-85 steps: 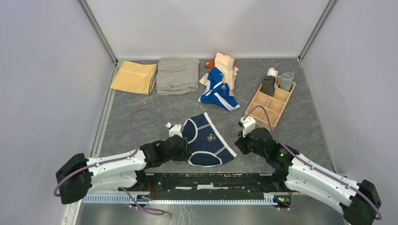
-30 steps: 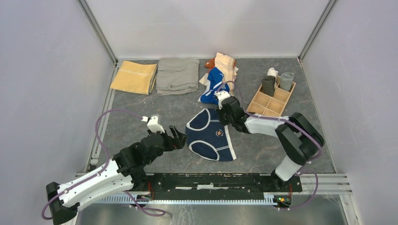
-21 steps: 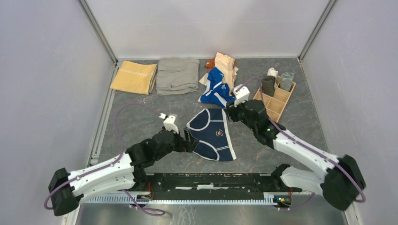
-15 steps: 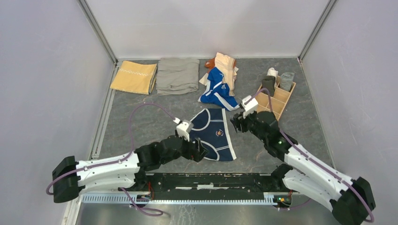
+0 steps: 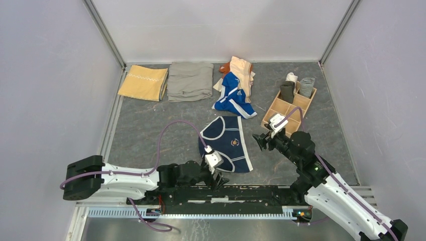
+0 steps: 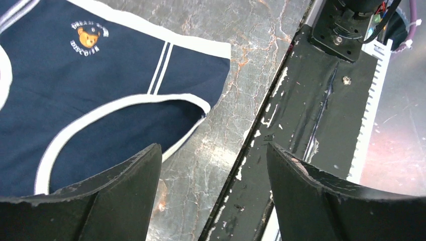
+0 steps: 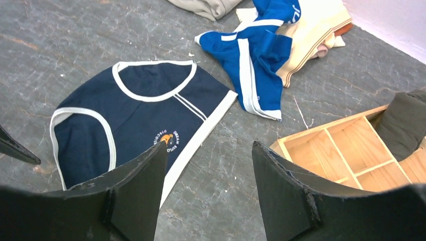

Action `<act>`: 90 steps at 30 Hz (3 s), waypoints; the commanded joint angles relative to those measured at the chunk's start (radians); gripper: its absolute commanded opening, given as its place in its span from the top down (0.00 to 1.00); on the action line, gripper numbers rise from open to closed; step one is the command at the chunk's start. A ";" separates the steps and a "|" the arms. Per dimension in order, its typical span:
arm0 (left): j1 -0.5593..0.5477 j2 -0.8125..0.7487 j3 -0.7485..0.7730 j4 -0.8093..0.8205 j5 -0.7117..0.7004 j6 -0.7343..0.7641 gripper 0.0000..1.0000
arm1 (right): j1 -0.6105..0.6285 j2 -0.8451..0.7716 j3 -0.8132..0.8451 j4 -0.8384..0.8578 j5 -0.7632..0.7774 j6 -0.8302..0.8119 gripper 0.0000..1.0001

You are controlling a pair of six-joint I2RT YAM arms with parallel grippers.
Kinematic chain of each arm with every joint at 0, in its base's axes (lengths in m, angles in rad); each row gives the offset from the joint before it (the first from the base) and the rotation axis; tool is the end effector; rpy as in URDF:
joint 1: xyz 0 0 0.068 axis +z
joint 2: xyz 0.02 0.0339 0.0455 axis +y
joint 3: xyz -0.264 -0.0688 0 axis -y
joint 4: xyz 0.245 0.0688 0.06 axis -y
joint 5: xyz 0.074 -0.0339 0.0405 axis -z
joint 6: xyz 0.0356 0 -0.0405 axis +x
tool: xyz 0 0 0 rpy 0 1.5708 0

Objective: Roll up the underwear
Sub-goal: Flatten out the underwear at the center of the board, then fold the underwear at the center of the board.

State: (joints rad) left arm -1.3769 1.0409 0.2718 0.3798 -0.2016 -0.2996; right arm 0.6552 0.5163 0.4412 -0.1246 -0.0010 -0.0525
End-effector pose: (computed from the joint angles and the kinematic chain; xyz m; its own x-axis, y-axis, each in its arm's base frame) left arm 0.0465 -0.1998 0.1727 -0.3431 0.2465 -0.9064 0.8629 0.4640 -0.2004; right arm 0.1163 0.0894 0.2635 -0.1251 -0.1623 -0.9788 -0.6175 0.7849 -0.0512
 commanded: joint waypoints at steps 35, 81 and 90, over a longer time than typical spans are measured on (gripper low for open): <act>-0.005 0.319 0.104 0.086 0.018 0.632 0.45 | -0.001 0.017 0.054 -0.109 -0.030 -0.040 0.43; -0.005 0.123 -0.047 0.121 0.044 0.528 0.98 | 0.248 0.009 -0.156 -0.101 -0.285 -0.557 0.34; -0.004 0.126 -0.053 0.137 0.031 0.534 0.98 | 0.435 0.091 -0.211 -0.072 -0.233 -0.613 0.37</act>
State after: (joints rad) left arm -1.3769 1.1652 0.2207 0.4591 -0.1558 0.2813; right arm 1.0130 0.5976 0.2497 -0.2272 -0.2615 -0.6178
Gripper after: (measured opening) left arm 0.039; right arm 0.638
